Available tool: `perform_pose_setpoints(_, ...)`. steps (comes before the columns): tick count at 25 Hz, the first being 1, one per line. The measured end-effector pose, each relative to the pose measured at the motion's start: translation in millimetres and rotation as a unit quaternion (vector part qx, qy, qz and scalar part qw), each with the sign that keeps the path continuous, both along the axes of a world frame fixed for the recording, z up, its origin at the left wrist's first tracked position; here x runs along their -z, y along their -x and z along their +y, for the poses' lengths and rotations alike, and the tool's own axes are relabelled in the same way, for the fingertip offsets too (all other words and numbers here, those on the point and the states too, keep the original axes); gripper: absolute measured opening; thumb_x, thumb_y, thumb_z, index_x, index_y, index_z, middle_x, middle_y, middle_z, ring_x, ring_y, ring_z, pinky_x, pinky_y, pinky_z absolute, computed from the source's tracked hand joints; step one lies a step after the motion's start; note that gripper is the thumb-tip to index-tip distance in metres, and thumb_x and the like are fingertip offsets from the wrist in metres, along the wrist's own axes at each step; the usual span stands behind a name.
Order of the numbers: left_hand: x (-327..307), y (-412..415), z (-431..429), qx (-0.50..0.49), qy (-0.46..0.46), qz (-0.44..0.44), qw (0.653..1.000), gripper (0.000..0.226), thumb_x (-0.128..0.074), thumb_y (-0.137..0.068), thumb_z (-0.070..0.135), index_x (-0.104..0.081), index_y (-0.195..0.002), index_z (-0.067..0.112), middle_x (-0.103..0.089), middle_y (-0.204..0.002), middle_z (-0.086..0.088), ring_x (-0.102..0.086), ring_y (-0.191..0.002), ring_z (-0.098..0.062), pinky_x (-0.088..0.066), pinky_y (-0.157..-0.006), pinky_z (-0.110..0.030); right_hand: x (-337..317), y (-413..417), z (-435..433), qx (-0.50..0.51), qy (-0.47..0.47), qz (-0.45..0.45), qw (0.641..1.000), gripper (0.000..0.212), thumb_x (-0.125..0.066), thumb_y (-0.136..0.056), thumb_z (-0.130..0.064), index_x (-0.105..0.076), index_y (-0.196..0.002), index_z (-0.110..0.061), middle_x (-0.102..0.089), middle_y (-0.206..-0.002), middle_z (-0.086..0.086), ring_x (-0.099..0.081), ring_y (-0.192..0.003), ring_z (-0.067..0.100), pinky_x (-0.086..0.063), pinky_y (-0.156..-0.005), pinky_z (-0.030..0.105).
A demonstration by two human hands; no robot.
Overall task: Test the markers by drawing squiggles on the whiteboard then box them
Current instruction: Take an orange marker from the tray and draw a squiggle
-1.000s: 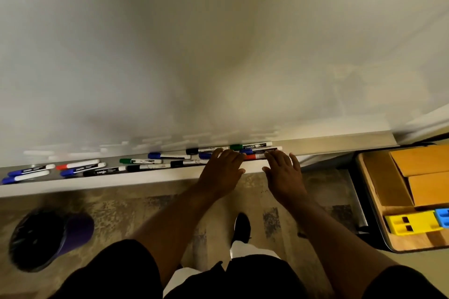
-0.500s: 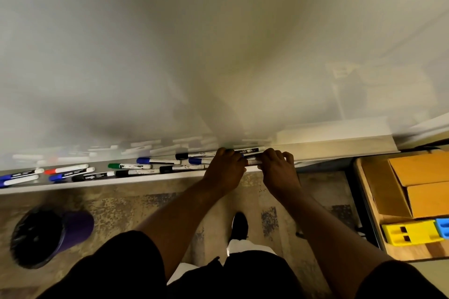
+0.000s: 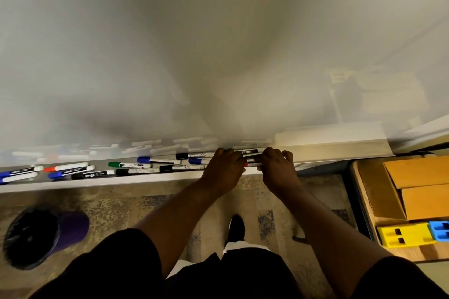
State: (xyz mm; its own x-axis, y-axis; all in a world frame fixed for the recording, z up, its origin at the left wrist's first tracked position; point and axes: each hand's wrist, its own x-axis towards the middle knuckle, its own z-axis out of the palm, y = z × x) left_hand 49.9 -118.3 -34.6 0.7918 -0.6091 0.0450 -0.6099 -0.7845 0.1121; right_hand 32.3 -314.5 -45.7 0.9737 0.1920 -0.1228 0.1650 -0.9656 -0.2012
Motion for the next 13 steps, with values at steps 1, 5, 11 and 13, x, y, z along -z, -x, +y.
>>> perform_pose_setpoints(1,-1.2,0.0,2.5,-0.002,0.004,-0.003,1.0,0.029,-0.08,-0.077,0.03,-0.073,-0.102,0.015,-0.07,-0.098,-0.003,-0.065,-0.092,-0.026,-0.048,-0.083,-0.038,-1.1,2.2,0.8,0.003,-0.003,-0.006,1.0,0.029,-0.07,-0.085,-0.016,-0.068,-0.113,-0.024,-0.062,-0.112,-0.002,-0.059,-0.105,0.021,-0.035,-0.097,0.041)
perform_pose_setpoints(5,-9.9,3.0,15.2,-0.028,0.022,0.002,0.999,0.035,-0.07,-0.086,0.037,-0.067,-0.114,0.016,-0.069,-0.107,-0.002,-0.062,-0.097,-0.025,-0.045,-0.085,-0.039,-7.6,11.4,9.3,0.014,-0.032,-0.046,0.998,0.023,-0.071,-0.084,-0.016,-0.066,-0.106,-0.021,-0.062,-0.105,-0.002,-0.06,-0.098,0.022,-0.035,-0.093,0.041)
perform_pose_setpoints(11,-36.6,17.4,59.4,-0.065,0.177,0.123,0.974,0.022,-0.055,-0.097,0.034,-0.07,-0.108,0.022,-0.066,-0.099,0.001,-0.059,-0.091,-0.02,-0.038,-0.073,-0.028,-27.5,25.3,47.6,-0.006,-0.136,-0.061,0.989,0.021,-0.068,-0.09,-0.02,-0.06,-0.109,-0.024,-0.065,-0.103,-0.005,-0.061,-0.096,0.022,-0.038,-0.09,0.041)
perform_pose_setpoints(13,-42.1,23.2,80.8,-0.092,0.209,0.154,0.961,0.021,-0.056,-0.096,0.036,-0.07,-0.108,0.025,-0.064,-0.098,0.005,-0.059,-0.09,-0.017,-0.044,-0.073,-0.031,-33.5,28.1,67.6,-0.025,-0.165,-0.07,0.984,0.022,-0.061,-0.094,-0.038,-0.061,-0.112,-0.026,-0.065,-0.105,-0.008,-0.06,-0.099,0.02,-0.042,-0.085,0.041)
